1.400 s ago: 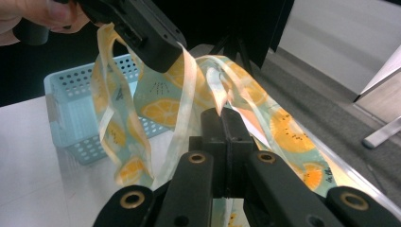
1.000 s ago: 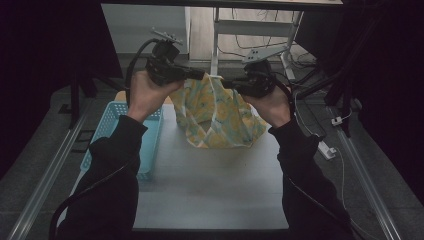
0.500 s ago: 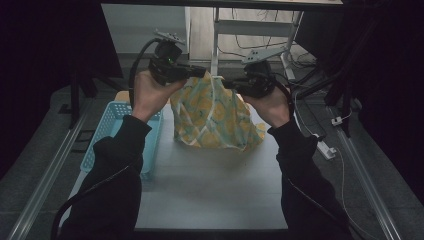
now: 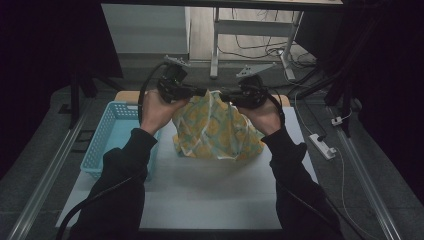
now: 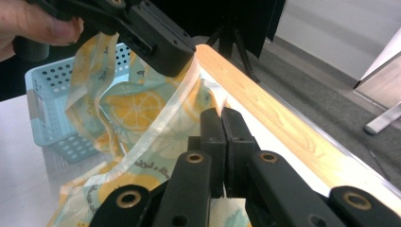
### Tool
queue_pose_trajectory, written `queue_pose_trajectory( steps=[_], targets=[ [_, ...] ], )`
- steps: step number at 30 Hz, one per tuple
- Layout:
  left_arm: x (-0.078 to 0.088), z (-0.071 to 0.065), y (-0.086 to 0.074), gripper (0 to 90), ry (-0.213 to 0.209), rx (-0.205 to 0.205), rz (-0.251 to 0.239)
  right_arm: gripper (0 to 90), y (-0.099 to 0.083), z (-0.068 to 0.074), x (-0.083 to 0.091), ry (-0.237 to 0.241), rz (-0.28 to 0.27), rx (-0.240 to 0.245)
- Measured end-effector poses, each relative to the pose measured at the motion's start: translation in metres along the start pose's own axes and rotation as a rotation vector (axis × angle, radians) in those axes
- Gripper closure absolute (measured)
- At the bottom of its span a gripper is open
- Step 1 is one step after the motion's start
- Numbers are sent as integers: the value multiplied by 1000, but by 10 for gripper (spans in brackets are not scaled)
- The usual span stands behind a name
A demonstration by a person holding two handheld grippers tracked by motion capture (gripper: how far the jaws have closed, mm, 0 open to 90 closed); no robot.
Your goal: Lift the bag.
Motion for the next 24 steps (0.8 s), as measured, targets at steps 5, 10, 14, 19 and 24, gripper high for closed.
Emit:
queue_pose_trajectory(
  steps=[5, 10, 14, 19, 24],
  targets=[
    [-15, 6, -9, 878, 0, 11, 31, 871, -6, 0, -11, 8, 22, -13],
    [-15, 9, -13, 834, -5, 22, 23, 833, -7, 0, -13, 15, 16, -27],
    [-12, 11, -18, 726, -11, 30, 7, 782, -9, 0, -10, 26, 0, -40],
    [-5, 12, -25, 554, -20, 23, -9, 680, -11, 1, -5, 18, -12, -49],
    [3, 9, -32, 419, -10, 5, -40, 597, -14, 1, -3, 14, -19, -59]
  ],
)
Point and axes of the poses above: each handheld gripper's, and its own axes: x roughly backward along the jaws, y roughly out of its top, z roughly to its left, the point moved 4 cm from there along -x, roughly forward along the jaws, and after that the axes turned 15 degrees about z, right-handed, at the moved point
